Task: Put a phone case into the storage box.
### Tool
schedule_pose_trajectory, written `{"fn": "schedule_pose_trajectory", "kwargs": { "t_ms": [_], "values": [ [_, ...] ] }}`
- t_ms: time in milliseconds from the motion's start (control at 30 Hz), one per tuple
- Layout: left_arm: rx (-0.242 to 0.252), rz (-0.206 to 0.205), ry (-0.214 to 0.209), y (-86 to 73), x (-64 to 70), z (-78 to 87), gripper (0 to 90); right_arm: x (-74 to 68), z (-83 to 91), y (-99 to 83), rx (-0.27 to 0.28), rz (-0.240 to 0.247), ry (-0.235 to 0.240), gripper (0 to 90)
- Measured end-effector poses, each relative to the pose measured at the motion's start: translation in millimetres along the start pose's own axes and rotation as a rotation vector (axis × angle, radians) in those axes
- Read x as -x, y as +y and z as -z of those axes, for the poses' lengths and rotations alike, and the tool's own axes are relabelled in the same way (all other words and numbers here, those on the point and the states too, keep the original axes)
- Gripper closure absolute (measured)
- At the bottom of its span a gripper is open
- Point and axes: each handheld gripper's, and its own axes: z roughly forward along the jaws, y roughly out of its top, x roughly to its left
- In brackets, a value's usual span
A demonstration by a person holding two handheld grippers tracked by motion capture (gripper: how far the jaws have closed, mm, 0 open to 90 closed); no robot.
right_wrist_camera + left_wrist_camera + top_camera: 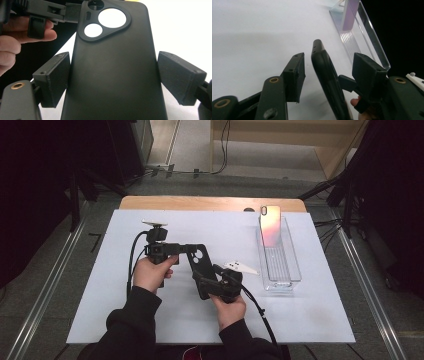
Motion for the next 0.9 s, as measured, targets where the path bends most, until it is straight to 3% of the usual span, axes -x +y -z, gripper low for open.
{"fn": "schedule_pose_trajectory", "kwargs": {
  "t_ms": [433,900],
  "values": [
    [0.007,0.024,-0.037,-2.8,-4.1,-4.7,70.2,-2.6,0.3,-2.5,0.025,-0.018,0.027,12.7],
    [0.011,0.064,-0.146,-4.1,-8.3,-3.4,77.4,-2.8,-4.3,-6.8,0.021,0.004,0.031,11.6]
  ]
}}
